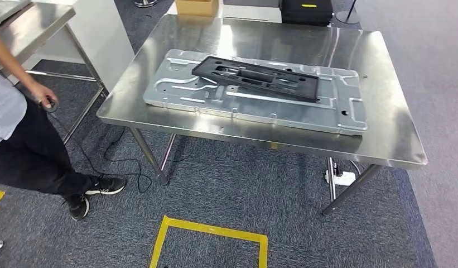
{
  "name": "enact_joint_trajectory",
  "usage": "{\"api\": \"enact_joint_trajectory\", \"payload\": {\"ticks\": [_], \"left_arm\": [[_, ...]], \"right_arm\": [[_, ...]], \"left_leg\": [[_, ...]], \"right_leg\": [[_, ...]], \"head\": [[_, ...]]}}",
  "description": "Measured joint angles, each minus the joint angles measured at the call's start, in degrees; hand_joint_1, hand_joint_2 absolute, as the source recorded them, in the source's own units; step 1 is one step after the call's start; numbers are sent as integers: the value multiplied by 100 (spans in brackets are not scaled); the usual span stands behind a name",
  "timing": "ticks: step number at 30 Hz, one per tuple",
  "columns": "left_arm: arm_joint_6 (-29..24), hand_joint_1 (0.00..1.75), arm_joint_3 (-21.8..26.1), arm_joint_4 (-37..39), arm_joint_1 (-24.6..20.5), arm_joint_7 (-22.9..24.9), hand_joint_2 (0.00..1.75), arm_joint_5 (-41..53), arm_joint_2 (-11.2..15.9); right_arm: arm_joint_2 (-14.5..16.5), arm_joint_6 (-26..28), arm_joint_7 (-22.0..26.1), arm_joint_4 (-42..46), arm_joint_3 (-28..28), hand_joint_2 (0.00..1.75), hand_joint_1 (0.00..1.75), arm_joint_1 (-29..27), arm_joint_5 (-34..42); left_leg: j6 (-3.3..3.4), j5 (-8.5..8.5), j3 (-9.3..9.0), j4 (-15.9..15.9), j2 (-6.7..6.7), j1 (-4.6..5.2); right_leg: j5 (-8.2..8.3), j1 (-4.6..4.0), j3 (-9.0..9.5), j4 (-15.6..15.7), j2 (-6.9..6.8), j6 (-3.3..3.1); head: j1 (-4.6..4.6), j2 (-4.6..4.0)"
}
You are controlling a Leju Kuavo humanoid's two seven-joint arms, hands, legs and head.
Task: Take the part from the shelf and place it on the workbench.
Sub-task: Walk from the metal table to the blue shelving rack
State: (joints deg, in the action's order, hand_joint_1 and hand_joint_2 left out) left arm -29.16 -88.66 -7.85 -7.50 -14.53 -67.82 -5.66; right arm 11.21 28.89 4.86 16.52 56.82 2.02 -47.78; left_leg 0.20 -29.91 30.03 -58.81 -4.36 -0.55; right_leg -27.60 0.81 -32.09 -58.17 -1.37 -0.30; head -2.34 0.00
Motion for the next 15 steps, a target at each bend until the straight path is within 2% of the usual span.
{"api": "enact_joint_trajectory", "payload": {"ticks": [1,2,3,4,5,6,7,8,10,11,12,13,14,15], "left_arm": [[0,0,-1,0,-3,2,0,10,0],[0,0,-2,0,0,4,0,18,1],[0,0,-3,0,8,7,0,22,1],[0,0,-4,0,19,9,0,23,2],[-1,0,-4,0,29,10,0,23,2],[-1,0,-4,0,33,10,0,22,2],[-2,0,-4,0,33,9,0,21,2],[-2,0,-4,0,30,8,0,19,2],[-4,0,-4,1,28,6,0,9,9],[-5,0,-4,2,25,5,0,-1,12],[-7,0,-4,2,22,5,0,-11,16],[-8,0,-4,2,19,4,0,-26,16],[-8,0,-4,3,16,5,0,-35,16],[-8,0,-4,3,15,5,0,-41,16]], "right_arm": [[16,-38,-8,-33,-15,0,0,5,-100],[30,-65,-8,-62,-36,0,0,12,-184],[40,-87,-6,-88,-61,0,0,18,-248],[48,-102,-1,-110,-84,0,0,23,-284],[55,-115,8,-130,-105,0,0,25,-311],[60,-131,19,-145,-124,0,0,26,-331],[61,-144,32,-158,-139,0,0,29,-349],[64,-153,44,-170,-151,0,0,37,-359],[81,-163,61,-195,-175,0,0,60,-375],[89,-163,66,-204,-185,0,0,69,-381],[96,-164,69,-214,-192,0,0,70,-387],[96,-164,72,-221,-196,0,0,67,-390],[96,-163,74,-228,-196,0,0,60,-390],[95,-162,76,-235,-196,0,0,56,-388]], "left_leg": [[-26,-144,82,-201,130,-13],[-41,-344,229,-541,272,-22],[-44,-543,409,-935,351,-22],[-41,-681,581,-1297,377,-21],[-32,-718,692,-1520,388,-20],[-15,-626,693,-1503,393,-19],[11,-439,597,-1277,414,-18],[47,-206,423,-886,478,-15],[112,75,130,-196,710,-12],[130,116,61,-23,791,-4],[139,106,44,26,816,5],[150,123,35,49,766,9],[176,147,18,79,703,3],[209,173,3,118,642,-11]], "right_leg": [[13,9,3,11,44,-38],[19,5,-4,11,93,-64],[23,-3,-14,8,148,-86],[24,-15,-21,1,212,-97],[25,-29,-25,-8,285,-103],[24,-39,-26,-20,356,-104],[22,-49,-23,-32,432,-104],[20,-55,-19,-42,504,-102],[18,-71,-32,-65,626,-76],[23,-65,-48,-72,678,-50],[33,-54,-68,-73,726,-14],[48,-42,-85,-64,781,26],[43,-36,-97,-74,779,61],[-1,-43,-128,-132,705,91]], "head": [[1,0],[1,0],[1,0],[1,0],[1,0],[1,0],[1,0],[1,0],[-1,0],[-3,0],[-3,0],[-3,0],[-3,0],[-10,0]]}}
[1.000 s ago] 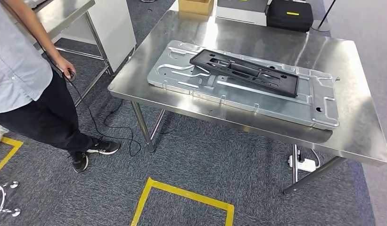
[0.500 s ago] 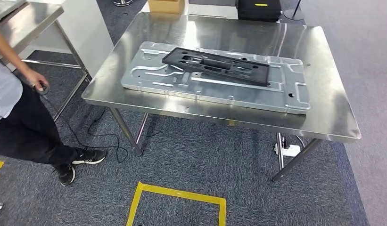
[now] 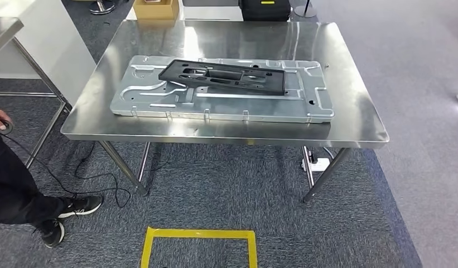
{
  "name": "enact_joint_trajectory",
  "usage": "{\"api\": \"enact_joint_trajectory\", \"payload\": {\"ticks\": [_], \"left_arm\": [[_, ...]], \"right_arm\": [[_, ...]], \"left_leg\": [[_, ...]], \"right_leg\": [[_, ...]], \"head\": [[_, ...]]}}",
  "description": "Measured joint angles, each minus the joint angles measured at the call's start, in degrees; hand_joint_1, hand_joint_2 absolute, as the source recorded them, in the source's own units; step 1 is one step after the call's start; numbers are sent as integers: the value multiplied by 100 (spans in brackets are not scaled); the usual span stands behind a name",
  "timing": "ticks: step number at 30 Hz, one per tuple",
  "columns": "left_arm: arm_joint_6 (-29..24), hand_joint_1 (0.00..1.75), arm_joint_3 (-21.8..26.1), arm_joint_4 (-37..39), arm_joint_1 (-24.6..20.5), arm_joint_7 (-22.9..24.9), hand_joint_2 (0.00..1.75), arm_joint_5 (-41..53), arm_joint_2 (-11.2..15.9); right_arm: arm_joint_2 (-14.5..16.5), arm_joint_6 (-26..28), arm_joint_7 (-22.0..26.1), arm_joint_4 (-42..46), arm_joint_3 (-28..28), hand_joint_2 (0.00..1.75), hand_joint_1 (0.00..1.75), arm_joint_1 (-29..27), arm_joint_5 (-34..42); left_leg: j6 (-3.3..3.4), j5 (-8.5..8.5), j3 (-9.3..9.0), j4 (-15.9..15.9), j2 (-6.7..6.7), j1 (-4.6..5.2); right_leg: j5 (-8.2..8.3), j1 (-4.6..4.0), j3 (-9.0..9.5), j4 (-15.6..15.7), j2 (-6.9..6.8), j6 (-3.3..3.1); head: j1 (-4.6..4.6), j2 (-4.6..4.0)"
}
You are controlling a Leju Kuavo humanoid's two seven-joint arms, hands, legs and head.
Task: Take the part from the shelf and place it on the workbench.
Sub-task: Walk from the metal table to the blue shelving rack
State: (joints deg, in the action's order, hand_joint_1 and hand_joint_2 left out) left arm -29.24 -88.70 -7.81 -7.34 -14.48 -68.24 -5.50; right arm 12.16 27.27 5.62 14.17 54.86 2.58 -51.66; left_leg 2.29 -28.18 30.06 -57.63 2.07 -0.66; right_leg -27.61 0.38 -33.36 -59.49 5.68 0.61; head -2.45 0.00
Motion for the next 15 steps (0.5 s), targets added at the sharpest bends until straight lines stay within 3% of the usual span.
{"api": "enact_joint_trajectory", "payload": {"ticks": [2,4,5,6,7,8,9,11,12,14,15], "left_arm": [[-1,0,0,1,9,1,0,-3,-2],[-1,0,0,1,35,4,0,-7,-2],[-1,0,0,1,45,7,0,-10,-2],[-1,0,0,1,47,8,0,-13,-2],[-1,0,0,1,44,8,0,-15,-2],[-1,0,0,1,39,7,0,-15,-4],[-1,0,0,1,36,6,0,-15,-7],[-1,0,0,1,34,2,0,-16,-9],[-2,0,0,1,34,-2,0,-17,-8],[-3,0,0,1,27,-14,0,-21,-8],[-4,0,0,1,20,-24,0,-22,-8]], "right_arm": [[-2,3,3,-5,0,0,0,8,4],[1,3,4,-9,0,0,0,20,5],[1,3,4,-12,0,0,0,19,4],[0,3,4,-15,0,0,0,14,4],[-1,3,4,-18,0,0,0,8,4],[-1,3,4,-19,0,0,0,2,4],[-1,2,4,-20,0,0,0,4,4],[-1,-1,4,-22,0,0,0,20,5],[0,-4,4,-23,0,0,0,25,7],[2,-8,4,-30,1,0,0,15,16],[3,-8,4,-33,1,0,0,9,22]], "left_leg": [[54,38,-20,60,-148,-24],[70,30,-17,62,-302,-15],[72,21,-19,59,-382,-11],[67,10,-23,56,-456,-10],[59,-2,-33,52,-520,-10],[45,-20,-51,46,-580,-10],[22,-40,-70,39,-634,-3],[-41,-86,-96,18,-732,29],[-74,-101,-108,15,-777,44],[-137,-130,-132,9,-842,45],[-170,-186,-127,-41,-776,34]], "right_leg": [[-277,-8,-213,-446,-282,45],[-611,12,-574,-1157,-470,91],[-669,28,-693,-1395,-503,111],[-611,43,-704,-1421,-525,126],[-465,57,-611,-1252,-552,135],[-256,65,-411,-889,-617,134],[-107,53,-202,-496,-756,118],[37,14,53,15,-945,53],[17,-10,64,67,-971,18],[34,-6,45,75,-845,-45],[45,6,43,87,-791,-79]], "head": [[-22,0],[-36,0],[-36,0],[-35,0],[-36,0],[-36,0],[-37,0],[-33,0],[-31,0],[-28,0],[-28,0]]}}
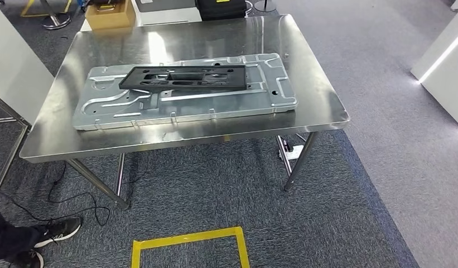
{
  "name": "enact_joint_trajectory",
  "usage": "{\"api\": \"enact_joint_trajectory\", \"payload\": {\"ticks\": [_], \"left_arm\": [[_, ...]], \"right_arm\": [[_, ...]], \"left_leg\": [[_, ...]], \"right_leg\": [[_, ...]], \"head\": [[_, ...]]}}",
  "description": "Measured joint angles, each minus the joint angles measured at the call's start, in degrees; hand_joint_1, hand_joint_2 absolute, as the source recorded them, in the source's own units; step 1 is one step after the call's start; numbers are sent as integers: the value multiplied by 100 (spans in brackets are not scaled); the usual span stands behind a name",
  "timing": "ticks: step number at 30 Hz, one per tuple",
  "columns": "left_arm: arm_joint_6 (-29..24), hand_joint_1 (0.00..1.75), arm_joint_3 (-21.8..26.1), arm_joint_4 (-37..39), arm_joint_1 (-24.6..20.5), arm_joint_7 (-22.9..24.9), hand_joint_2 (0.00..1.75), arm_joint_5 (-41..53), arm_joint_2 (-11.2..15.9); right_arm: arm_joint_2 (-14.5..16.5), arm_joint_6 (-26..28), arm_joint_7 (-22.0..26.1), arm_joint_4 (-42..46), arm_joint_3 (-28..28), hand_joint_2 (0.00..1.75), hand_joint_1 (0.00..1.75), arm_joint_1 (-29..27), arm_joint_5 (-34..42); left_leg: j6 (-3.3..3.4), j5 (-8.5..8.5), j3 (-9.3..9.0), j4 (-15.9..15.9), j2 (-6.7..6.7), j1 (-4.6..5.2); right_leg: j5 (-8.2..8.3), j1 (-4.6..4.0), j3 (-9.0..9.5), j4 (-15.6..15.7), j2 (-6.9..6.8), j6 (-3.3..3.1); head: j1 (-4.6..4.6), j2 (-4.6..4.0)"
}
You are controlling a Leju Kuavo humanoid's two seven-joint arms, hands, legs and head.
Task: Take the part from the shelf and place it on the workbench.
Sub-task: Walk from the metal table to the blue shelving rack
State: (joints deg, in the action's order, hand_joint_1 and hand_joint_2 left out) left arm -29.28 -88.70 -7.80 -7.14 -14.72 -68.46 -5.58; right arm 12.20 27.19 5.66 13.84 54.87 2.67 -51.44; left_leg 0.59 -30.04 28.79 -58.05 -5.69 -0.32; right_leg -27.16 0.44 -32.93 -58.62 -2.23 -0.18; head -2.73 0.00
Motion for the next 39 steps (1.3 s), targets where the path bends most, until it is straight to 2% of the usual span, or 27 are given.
{"api": "enact_joint_trajectory", "payload": {"ticks": [1,3,5,6,7,9,10,11,14,16,17,18,20,21,22,23,24,25,27,29,31,33,35,36,37,38,39], "left_arm": [[-1,0,0,0,-4,-10,0,-3,0],[-3,0,0,0,-1,-24,0,-15,1],[-3,0,1,0,21,-24,0,-26,3],[-3,0,2,0,32,-24,0,-29,4],[-3,0,2,0,40,-23,0,-31,4],[-3,0,2,0,43,-23,0,-33,5],[-3,0,2,0,42,-23,0,-34,5],[-3,0,2,0,42,-23,0,-34,5],[-3,0,2,0,42,-23,0,-34,5],[-3,0,2,3,42,-19,0,-37,15],[-3,0,2,5,37,-15,0,-38,21],[-3,0,1,7,36,-11,0,-40,26],[-3,0,1,7,48,-8,0,-42,27],[-3,0,1,7,59,-9,0,-43,28],[-3,0,1,7,66,-13,0,-43,30],[-3,0,1,7,66,-18,0,-43,31],[-3,0,0,7,62,-26,0,-43,31],[-3,0,0,7,57,-33,0,-43,30],[-2,0,0,7,52,-42,0,-43,30],[-1,0,0,7,43,-47,0,-43,31],[-1,0,1,7,23,-51,0,-43,30],[-1,0,2,7,9,-56,0,-43,28],[-1,0,1,7,16,-57,0,-44,30],[-1,0,1,7,27,-57,0,-44,31],[0,0,2,7,39,-59,0,-45,31],[1,0,2,7,50,-61,0,-45,31],[2,0,2,7,55,-66,0,-45,31]], "right_arm": [[2,0,0,-3,1,0,0,0,7],[4,-1,-1,-5,2,0,0,10,22],[4,-2,-3,-5,3,0,0,12,35],[4,-2,-7,-5,3,0,0,8,39],[4,-2,-11,-5,4,0,0,3,42],[5,-2,-18,-8,5,0,0,-2,46],[6,-2,-19,-9,5,0,0,-1,46],[7,-2,-19,-9,5,0,0,-1,46],[7,-3,-20,-9,5,0,0,-1,46],[12,-5,-33,-11,6,0,0,0,49],[15,-7,-53,-14,8,0,0,-8,50],[17,-8,-74,-16,9,0,0,-13,51],[17,-9,-110,-19,12,0,0,-24,51],[17,-11,-115,-20,12,0,0,-21,51],[17,-13,-119,-20,12,0,0,-25,51],[17,-15,-121,-20,13,0,0,-32,51],[17,-19,-121,-20,13,0,0,-40,51],[17,-24,-122,-20,14,0,0,-47,52],[16,-39,-122,-19,16,0,0,-42,54],[18,-61,-122,-19,21,0,0,-35,62],[20,-77,-121,-20,35,0,0,-45,78],[23,-82,-120,-19,49,0,0,-47,87],[26,-83,-119,-18,53,0,0,-35,90],[26,-84,-118,-18,54,0,0,-30,90],[26,-87,-117,-18,55,0,0,-30,92],[26,-90,-117,-18,56,0,0,-32,95],[26,-94,-117,-18,57,0,0,-33,99]], "left_leg": [[-27,-116,54,-149,122,-12],[-58,-495,328,-788,417,-28],[-57,-777,675,-1519,514,-29],[-47,-758,752,-1654,524,-29],[-30,-625,729,-1565,534,-29],[18,-203,472,-943,606,-28],[35,-56,359,-685,643,-28],[46,23,293,-535,674,-28],[50,47,271,-483,694,-28],[66,85,196,-239,856,-17],[111,128,151,-96,857,-21],[157,165,115,33,831,-21],[237,217,102,90,564,-30],[239,214,108,88,477,-25],[237,210,112,86,391,-23],[232,205,113,85,314,-23],[223,197,107,85,248,-24],[210,186,93,84,188,-24],[159,152,64,78,90,-4],[93,118,39,76,12,20],[31,90,3,71,-40,17],[-22,-91,68,-155,140,-7],[-59,-482,351,-813,418,-29],[-71,-658,534,-1210,485,-34],[-76,-739,677,-1499,511,-35],[-75,-712,746,-1615,520,-35],[-68,-557,712,-1492,532,-36]], "right_leg": [[15,14,-2,14,56,-37],[38,20,-16,22,170,-88],[48,4,-35,14,311,-107],[49,-3,-36,7,389,-109],[50,-8,-33,-1,469,-109],[50,-14,-21,-13,606,-107],[51,-16,-16,-16,646,-106],[51,-16,-14,-17,667,-105],[52,-16,-14,-17,674,-104],[73,-8,-53,-27,771,-43],[25,-6,-117,-112,713,21],[-84,-3,-231,-301,622,93],[-470,6,-577,-999,330,198],[-625,19,-748,-1357,287,222],[-685,33,-850,-1578,270,241],[-637,43,-845,-1595,256,253],[-490,50,-713,-1374,227,256],[-295,50,-485,-981,164,249],[-46,16,-63,-220,-20,184],[-20,-25,59,33,-78,103],[-2,-19,54,48,26,36],[33,14,64,87,122,-43],[56,25,61,105,225,-93],[59,20,55,103,287,-101],[60,15,55,100,356,-104],[60,11,57,95,427,-105],[59,10,62,87,506,-103]], "head": [[1,0],[3,0],[4,0],[4,0],[4,0],[4,0],[4,0],[4,0],[4,0],[2,0],[-7,0],[-16,0],[-31,0],[-30,0],[-30,0],[-30,0],[-30,0],[-30,0],[-29,0],[-27,0],[-26,0],[-18,0],[-9,0],[-7,0],[-8,0],[-8,0],[-8,0]]}}
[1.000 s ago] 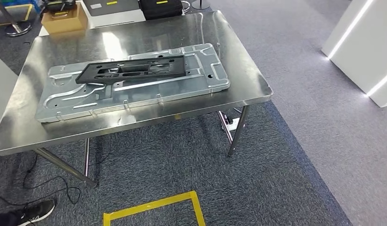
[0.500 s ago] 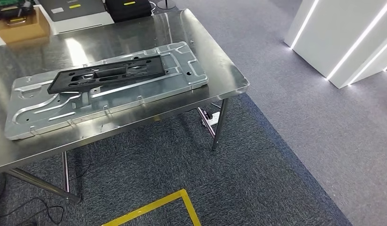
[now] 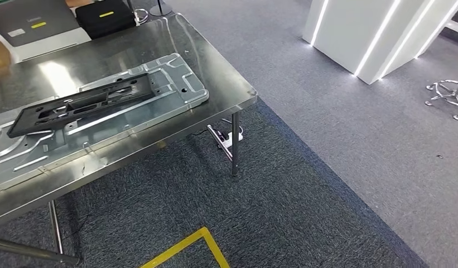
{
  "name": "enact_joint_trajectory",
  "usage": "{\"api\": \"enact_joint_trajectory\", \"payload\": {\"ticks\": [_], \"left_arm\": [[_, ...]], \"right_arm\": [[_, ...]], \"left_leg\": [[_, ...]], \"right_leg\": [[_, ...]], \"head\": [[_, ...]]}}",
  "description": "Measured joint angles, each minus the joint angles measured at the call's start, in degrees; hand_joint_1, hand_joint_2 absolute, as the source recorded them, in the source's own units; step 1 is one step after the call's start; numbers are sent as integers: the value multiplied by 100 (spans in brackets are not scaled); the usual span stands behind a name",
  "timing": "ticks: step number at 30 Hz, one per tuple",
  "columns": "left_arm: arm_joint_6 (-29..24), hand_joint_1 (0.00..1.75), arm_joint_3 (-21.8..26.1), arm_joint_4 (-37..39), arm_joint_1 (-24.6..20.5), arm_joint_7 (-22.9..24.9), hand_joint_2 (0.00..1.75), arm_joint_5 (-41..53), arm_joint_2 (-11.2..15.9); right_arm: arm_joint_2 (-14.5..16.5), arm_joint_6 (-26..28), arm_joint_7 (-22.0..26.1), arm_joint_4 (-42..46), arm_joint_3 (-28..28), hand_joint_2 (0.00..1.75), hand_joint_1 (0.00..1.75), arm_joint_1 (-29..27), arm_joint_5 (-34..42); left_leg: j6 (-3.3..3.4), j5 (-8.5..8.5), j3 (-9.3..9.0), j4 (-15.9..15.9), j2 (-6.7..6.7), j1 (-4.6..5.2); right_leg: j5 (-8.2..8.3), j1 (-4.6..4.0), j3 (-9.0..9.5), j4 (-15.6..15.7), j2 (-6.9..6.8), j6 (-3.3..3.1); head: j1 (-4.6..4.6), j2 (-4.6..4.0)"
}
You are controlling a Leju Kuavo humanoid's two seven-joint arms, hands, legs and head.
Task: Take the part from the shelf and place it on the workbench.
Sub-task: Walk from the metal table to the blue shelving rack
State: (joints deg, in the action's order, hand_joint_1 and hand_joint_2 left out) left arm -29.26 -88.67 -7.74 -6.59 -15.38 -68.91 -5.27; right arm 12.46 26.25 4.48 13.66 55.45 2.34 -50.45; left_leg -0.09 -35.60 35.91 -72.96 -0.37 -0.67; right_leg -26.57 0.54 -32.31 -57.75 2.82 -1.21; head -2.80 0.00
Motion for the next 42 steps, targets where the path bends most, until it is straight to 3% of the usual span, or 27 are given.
{"api": "enact_joint_trajectory", "payload": {"ticks": [1,3,5,7,8,10,12,14,15,16,17,19,21,23,24,26,28,29,30,31,32,33,35,37,39,40,42], "left_arm": [[1,0,0,0,1,-7,0,0,0],[2,0,0,0,4,-21,0,-1,3],[3,0,-1,0,2,-31,0,-2,6],[4,0,-1,0,-9,-38,0,-5,7],[4,0,-1,0,-17,-40,0,-9,8],[6,0,-1,0,-28,-47,0,-16,9],[9,0,0,0,-13,-49,0,-30,9],[10,0,0,0,8,-43,0,-46,15],[10,0,0,0,10,-41,0,-50,18],[10,0,0,0,7,-40,0,-49,20],[10,0,0,0,4,-40,0,-49,19],[11,0,0,0,1,-39,0,-48,17],[11,0,0,0,0,-39,0,-49,16],[9,0,0,0,-12,-40,0,-50,16],[8,0,0,0,-22,-42,0,-50,16],[5,0,0,0,-36,-49,0,-50,16],[4,0,0,0,-25,-55,0,-50,17],[4,0,0,0,-12,-55,0,-50,17],[4,0,0,0,0,-56,0,-51,17],[6,0,0,0,9,-58,0,-51,17],[9,0,0,0,13,-64,0,-52,17],[14,0,0,0,13,-72,0,-52,17],[27,0,0,1,14,-91,0,-54,28],[43,0,0,2,13,-103,0,-56,40],[58,0,0,2,6,-110,0,-60,43],[63,0,0,2,2,-113,0,-60,44],[69,0,0,2,-3,-121,0,-59,44]], "right_arm": [[0,-3,0,0,1,0,0,1,4],[2,-6,1,-1,3,0,0,8,5],[4,-7,4,-1,3,0,0,16,5],[4,-7,6,-1,4,0,0,2,7],[4,-7,7,-1,5,0,0,-10,7],[4,-7,5,-2,5,0,0,-14,7],[4,-9,3,-2,5,0,0,-2,5],[4,-12,-1,-2,5,0,0,1,5],[4,-13,-2,-2,5,0,0,-5,6],[4,-13,-3,-2,6,0,0,-13,6],[4,-13,-4,-2,6,0,0,-20,6],[4,-13,-4,-2,7,0,0,-18,5],[4,-14,-4,-2,7,0,0,-4,4],[4,-15,-4,-2,11,0,0,-9,4],[5,-15,-4,-2,17,0,0,-15,4],[6,-15,-4,-2,29,0,0,-15,4],[7,-15,-4,-1,34,0,0,-3,4],[7,-15,-4,0,36,0,0,1,4],[7,-15,-4,-1,37,0,0,1,4],[7,-16,-4,-1,39,0,0,-1,4],[7,-16,-4,-2,40,0,0,-2,4],[9,-17,-4,-2,42,0,0,-1,4],[23,-17,-2,-2,43,0,0,7,4],[37,-17,1,-2,44,0,0,14,4],[44,-17,2,-2,45,0,0,0,4],[47,-17,2,-2,45,0,0,-11,4],[49,-17,2,-2,46,0,0,-13,5]], "left_leg": [[15,236,-127,330,40,-1],[58,617,-429,1112,280,-11],[85,698,-546,1449,447,-5],[119,704,-562,1470,368,12],[154,726,-578,1495,303,6],[227,772,-607,1561,163,-12],[263,781,-612,1584,9,-3],[274,772,-603,1582,-155,9],[276,766,-601,1581,-227,11],[273,759,-606,1580,-288,11],[264,749,-618,1580,-344,10],[220,715,-654,1572,-441,27],[158,676,-682,1563,-529,55],[98,653,-713,1568,-616,64],[61,630,-721,1553,-602,52],[-1,444,-639,1313,-377,28],[-28,69,-340,644,-98,13],[-31,-93,-152,253,-45,12],[-28,-162,-5,-30,-23,12],[-20,-114,63,-124,-12,12],[-3,53,23,21,2,12],[21,295,-108,365,57,12],[82,654,-402,1127,348,7],[121,728,-516,1453,532,17],[156,754,-540,1510,426,19],[186,781,-565,1553,356,12],[248,827,-603,1637,195,-4]], "right_leg": [[-3,0,6,-12,79,5],[-19,-2,-11,-59,228,36],[-21,5,-61,-98,346,99],[5,18,-94,-84,459,180],[2,23,-101,-93,451,210],[-147,6,-209,-319,198,255],[-507,-6,-520,-957,-135,282],[-785,14,-857,-1643,-230,311],[-792,25,-921,-1779,-242,321],[-689,33,-868,-1694,-258,325],[-509,37,-703,-1400,-292,321],[-159,10,-242,-561,-491,281],[-47,-35,-12,-104,-630,220],[-62,-59,-26,-72,-554,162],[-55,-50,-27,-60,-502,129],[-24,-23,-18,-26,-393,58],[-11,-20,-14,-15,-279,13],[-12,-28,-16,-18,-212,3],[-13,-36,-16,-24,-139,-2],[-15,-42,-12,-33,-61,-3],[-18,-45,-6,-42,18,-3],[-22,-46,1,-53,96,1],[-32,-45,-15,-87,241,29],[-21,-21,-69,-107,364,92],[6,5,-104,-94,474,173],[-17,2,-124,-129,420,202],[-232,-18,-291,-475,126,243]], "head": [[0,0],[-2,0],[-3,0],[-2,0],[-3,0],[-10,0],[-19,0],[-20,0],[-19,0],[-20,0],[-20,0],[-20,0],[-15,0],[-11,0],[-11,0],[-10,0],[-9,0],[-9,0],[-10,0],[-9,0],[-10,0],[-9,0],[-12,0],[-12,0],[-10,0],[-13,0],[-25,0]]}}
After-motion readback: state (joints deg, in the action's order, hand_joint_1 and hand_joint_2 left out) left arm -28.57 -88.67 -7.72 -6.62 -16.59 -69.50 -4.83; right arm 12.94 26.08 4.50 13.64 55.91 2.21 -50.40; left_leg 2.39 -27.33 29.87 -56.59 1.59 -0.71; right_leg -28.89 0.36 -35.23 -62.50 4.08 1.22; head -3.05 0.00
